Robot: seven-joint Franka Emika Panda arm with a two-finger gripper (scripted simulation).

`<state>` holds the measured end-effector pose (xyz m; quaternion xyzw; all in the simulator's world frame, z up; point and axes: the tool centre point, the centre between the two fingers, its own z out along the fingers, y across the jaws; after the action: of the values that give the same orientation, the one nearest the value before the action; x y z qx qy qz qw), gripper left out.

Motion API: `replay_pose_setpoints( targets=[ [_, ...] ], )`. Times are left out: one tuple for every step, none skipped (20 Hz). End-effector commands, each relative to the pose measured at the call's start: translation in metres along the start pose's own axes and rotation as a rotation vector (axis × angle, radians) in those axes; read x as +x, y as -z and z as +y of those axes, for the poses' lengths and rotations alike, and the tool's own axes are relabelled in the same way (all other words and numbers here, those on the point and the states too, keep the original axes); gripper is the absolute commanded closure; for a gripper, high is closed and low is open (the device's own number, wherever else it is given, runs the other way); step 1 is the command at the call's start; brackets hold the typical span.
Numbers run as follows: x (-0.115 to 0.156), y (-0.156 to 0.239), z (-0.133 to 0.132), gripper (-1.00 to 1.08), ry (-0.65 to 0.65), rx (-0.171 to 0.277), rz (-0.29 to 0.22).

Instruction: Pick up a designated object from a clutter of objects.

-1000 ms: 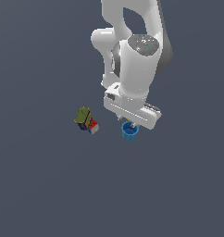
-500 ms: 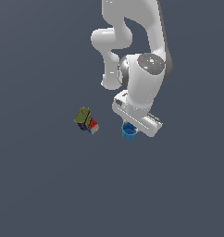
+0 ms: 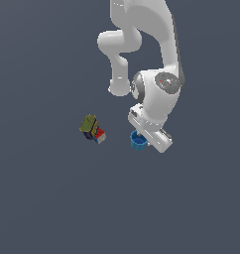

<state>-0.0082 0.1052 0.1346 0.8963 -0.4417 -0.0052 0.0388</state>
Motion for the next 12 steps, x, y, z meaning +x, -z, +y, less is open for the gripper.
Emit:
replay_pose_setpoints(
  targets=[
    [-0.006,-0.009,-0.001,-0.2,-0.04,-0.004,0.001],
    [-0.008,-0.012,-0.002,-0.2,-0.054,-0.006,0.001],
    [-0.01,-0.015,-0.002,-0.2,-0.066,-0.008,0.001],
    [-0.012,-0.017,-0.002,-0.2,-0.078,-0.009,0.002],
    [-0.013,-0.019,-0.002,-0.2,-0.088,-0.01,0.002],
    [-0.015,-0.022,-0.002,-0.2,-0.098,-0.011,0.002],
    [-0.016,-0.024,-0.003,-0.2,-0.107,-0.012,0.002],
    [-0.018,-0.025,-0.003,-0.2,-0.115,-0.013,0.002],
    [-0.019,-0.027,-0.003,-0.2,-0.122,-0.014,0.002],
    [-0.02,-0.028,-0.003,-0.2,-0.128,-0.015,0.002],
    [-0.021,-0.029,-0.003,-0.2,-0.133,-0.015,0.003],
    [-0.021,-0.03,-0.003,-0.2,-0.137,-0.016,0.003]
  ],
)
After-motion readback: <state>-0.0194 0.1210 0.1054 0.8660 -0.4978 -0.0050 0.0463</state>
